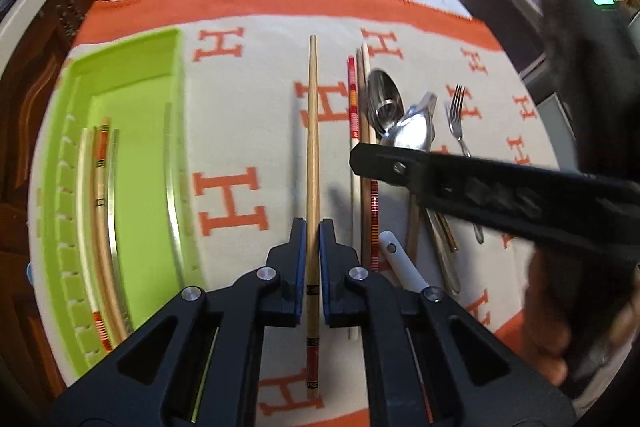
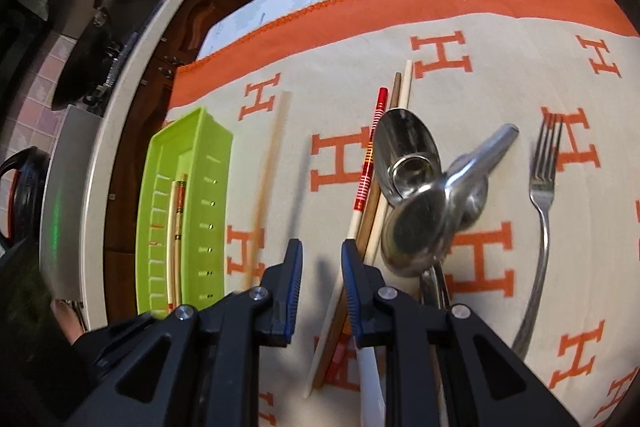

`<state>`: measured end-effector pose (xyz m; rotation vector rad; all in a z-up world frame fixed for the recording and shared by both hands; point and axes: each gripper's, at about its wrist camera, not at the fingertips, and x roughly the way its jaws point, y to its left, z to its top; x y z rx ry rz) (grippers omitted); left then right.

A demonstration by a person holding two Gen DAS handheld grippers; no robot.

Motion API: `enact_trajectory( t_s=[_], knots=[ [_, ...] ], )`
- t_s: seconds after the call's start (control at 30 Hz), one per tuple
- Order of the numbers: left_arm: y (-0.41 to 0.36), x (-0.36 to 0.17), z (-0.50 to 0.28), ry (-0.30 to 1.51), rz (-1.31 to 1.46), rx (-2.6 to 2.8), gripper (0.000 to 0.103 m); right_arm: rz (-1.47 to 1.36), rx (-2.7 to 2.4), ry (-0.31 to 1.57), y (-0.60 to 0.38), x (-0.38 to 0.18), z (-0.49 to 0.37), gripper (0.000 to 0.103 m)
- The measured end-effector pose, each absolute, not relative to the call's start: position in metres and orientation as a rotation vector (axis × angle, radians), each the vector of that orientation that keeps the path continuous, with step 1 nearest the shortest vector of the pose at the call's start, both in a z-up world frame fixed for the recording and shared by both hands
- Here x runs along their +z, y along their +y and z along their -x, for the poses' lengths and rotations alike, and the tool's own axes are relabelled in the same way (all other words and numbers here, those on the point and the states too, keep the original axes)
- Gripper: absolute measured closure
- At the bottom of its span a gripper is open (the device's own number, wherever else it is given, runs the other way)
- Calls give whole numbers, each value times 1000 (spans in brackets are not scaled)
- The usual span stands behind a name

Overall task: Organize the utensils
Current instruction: 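Grasp a plain wooden chopstick with the left tool while the right tool grasps a red-striped chopstick, then carry both chopsticks into the green tray and open both tools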

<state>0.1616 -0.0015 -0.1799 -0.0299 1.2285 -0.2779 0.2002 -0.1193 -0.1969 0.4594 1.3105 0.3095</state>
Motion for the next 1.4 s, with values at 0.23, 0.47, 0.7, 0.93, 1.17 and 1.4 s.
enact_trajectory(
  t_s=[0.23, 0.47, 0.7, 0.93, 1.17, 1.4],
  knots=[
    [31, -155, -148, 1180, 90, -266, 99, -428, 263, 1377, -106, -205, -211, 83],
    [54, -145, -140, 1158, 134, -251, 99, -352, 165, 1399, -97, -204, -213, 83],
    [68, -144, -137, 1157, 164, -249, 99, -334, 146, 1427, -88, -209, -223, 84],
    [77, -145, -136, 1158, 184, -223, 99, -207, 96, 1440, -68, -214, -234, 84],
    [84, -142, -133, 1157, 206, -197, 99, -65, 65, 1400, -49, -212, -233, 96],
    [95, -131, -126, 1135, 213, -180, 99, -307, 228, 1424, -64, -195, -208, 98]
  ],
)
